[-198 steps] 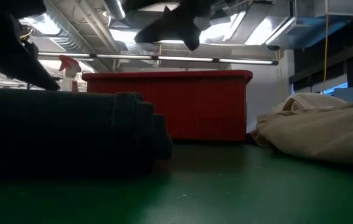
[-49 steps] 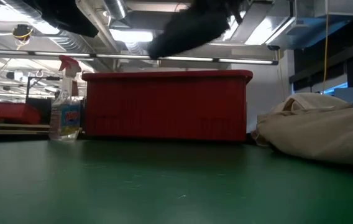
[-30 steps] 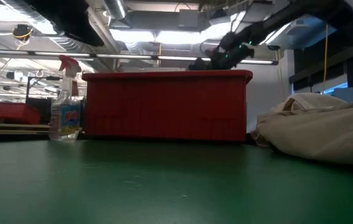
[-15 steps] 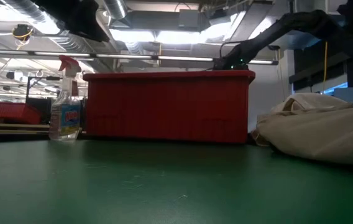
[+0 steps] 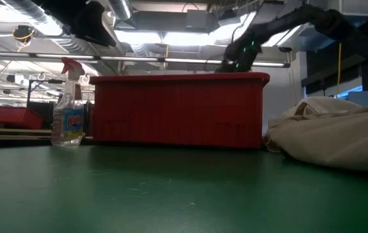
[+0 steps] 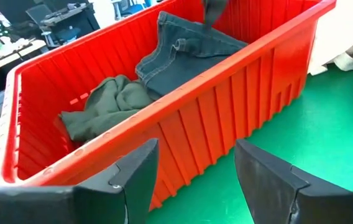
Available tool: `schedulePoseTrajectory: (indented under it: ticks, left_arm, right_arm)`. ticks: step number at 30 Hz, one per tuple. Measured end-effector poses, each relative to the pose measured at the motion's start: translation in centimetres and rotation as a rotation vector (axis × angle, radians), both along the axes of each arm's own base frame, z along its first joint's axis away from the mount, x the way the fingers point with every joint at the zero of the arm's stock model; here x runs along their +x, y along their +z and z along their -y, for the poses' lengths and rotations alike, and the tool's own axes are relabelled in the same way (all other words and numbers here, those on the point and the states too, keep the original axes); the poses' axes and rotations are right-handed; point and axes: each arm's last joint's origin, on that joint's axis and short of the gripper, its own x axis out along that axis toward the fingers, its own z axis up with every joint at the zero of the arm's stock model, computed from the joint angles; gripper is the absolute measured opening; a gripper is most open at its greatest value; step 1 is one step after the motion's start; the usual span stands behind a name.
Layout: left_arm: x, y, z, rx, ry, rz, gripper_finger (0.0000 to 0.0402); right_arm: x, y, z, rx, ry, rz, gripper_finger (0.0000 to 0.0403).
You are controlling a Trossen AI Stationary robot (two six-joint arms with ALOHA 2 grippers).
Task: Fold Laundry from Bin
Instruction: Fold the blue pants into the red laundry bin, then remove the green polo shirt from the red laundry bin
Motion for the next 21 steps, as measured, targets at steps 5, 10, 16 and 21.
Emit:
schedulePoseTrajectory:
  ticks: [5, 10, 16, 21]
  left_arm:
    - [0.0, 0.1, -0.4, 0.005, -0.007, -0.005, 0.0206]
    - [-0.1, 0.2, -1.0, -0.006, -0.006, 0.012, 0.0206]
    - [-0.1, 0.1, -1.5, -0.015, -0.023, 0.001, 0.0206]
    - [-0.2, 0.1, -1.7, -0.016, -0.008, -0.002, 0.0206]
  right_arm:
    - [-0.9, 4.8, -1.7, -0.115, -0.067, -0.018, 0.0360]
    - [1.3, 7.2, -2.5, -0.290, -0.006, 0.108, 0.0361]
    - [7.8, 6.3, -1.7, -0.511, 0.134, 0.293, 0.0352]
    - [13.1, 3.4, -1.2, -0.659, 0.187, 0.386, 0.0342]
